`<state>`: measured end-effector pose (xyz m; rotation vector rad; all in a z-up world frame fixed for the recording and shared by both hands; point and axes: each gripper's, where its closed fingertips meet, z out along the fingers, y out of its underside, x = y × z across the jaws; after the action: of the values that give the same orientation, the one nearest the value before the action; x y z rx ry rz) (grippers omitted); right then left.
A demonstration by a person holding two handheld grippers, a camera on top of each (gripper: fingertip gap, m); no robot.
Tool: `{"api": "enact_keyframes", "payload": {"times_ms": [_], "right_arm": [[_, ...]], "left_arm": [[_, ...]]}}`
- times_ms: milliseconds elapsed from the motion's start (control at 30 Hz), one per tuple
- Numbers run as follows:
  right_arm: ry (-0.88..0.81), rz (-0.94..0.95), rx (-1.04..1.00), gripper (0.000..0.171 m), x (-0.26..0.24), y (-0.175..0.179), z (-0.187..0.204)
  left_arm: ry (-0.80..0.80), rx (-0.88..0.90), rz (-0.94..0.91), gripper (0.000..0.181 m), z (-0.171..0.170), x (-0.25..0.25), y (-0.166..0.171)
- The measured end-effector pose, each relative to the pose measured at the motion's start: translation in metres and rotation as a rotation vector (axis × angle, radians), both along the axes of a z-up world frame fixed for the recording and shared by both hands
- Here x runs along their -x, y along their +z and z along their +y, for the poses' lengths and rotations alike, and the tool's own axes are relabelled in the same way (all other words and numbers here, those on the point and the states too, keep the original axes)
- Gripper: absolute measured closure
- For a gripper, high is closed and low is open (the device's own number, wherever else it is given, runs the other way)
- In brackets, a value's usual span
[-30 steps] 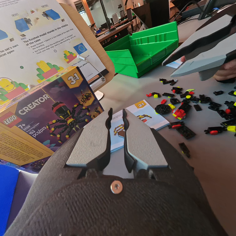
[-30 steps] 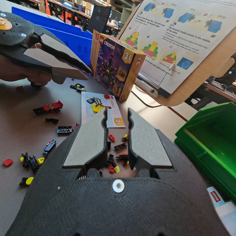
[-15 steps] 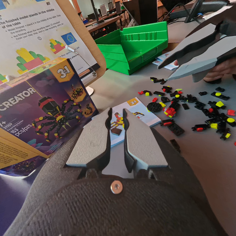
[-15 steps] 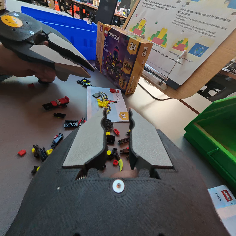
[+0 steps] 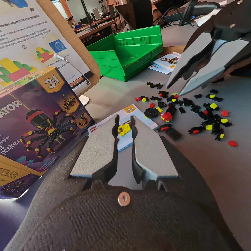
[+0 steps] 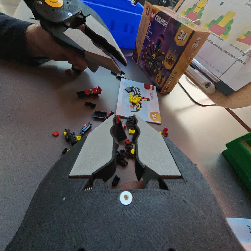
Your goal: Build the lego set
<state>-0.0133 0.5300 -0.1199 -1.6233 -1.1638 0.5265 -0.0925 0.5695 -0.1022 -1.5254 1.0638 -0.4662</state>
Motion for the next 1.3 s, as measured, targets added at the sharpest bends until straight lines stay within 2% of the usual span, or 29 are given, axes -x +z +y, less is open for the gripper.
{"api": "enact_keyframes", "payload": {"times_ms": [100,167,267,333,433,500,567,667,733,833,933,1167,1300], "right_arm": [[0.014,-0.128,-0.037,0.143,0.007,-0.018,-0.003],[-0.001,-0.212,-0.090,0.142,0.007,-0.026,-0.001],[-0.014,-0.345,-0.132,0.145,0.006,-0.043,0.004],[-0.021,-0.410,-0.160,0.156,0.006,-0.050,0.007],[-0.042,-0.411,-0.169,0.157,0.005,-0.049,0.011],[-0.052,-0.337,-0.147,0.157,0.008,-0.040,0.013],[-0.017,-0.177,-0.034,0.157,0.016,-0.025,0.006],[0.051,0.157,0.221,0.157,0.031,0.008,-0.007],[0.080,0.266,0.328,0.158,0.034,0.016,-0.010],[0.113,0.355,0.465,0.158,0.039,0.016,-0.014],[0.113,0.429,0.564,0.158,0.042,0.017,-0.014],[0.173,0.451,0.521,0.158,0.049,0.025,-0.024],[0.157,0.432,0.453,0.158,0.048,0.027,-0.024]], "left_arm": [[-0.029,-0.015,0.043,0.167,-0.006,-0.005,-0.005],[-0.114,0.025,0.110,0.163,-0.017,-0.014,-0.017],[-0.234,0.074,0.220,0.162,-0.034,-0.023,-0.035],[-0.308,0.073,0.283,0.161,-0.045,-0.028,-0.044],[-0.328,-0.015,0.367,0.160,-0.042,-0.030,-0.052],[-0.309,-0.028,0.386,0.159,-0.037,-0.031,-0.054],[-0.286,-0.037,0.347,0.157,-0.035,-0.031,-0.048],[-0.302,-0.069,0.209,0.158,-0.043,-0.032,-0.026],[-0.283,-0.074,0.114,0.159,-0.045,-0.031,-0.012],[-0.264,-0.055,-0.009,0.157,-0.047,-0.033,0.007],[-0.279,-0.040,-0.009,0.155,-0.052,-0.037,0.006],[-0.320,0.173,-0.114,0.150,-0.056,-0.039,0.006],[-0.426,0.367,-0.233,0.150,-0.068,-0.041,0.014]]}}
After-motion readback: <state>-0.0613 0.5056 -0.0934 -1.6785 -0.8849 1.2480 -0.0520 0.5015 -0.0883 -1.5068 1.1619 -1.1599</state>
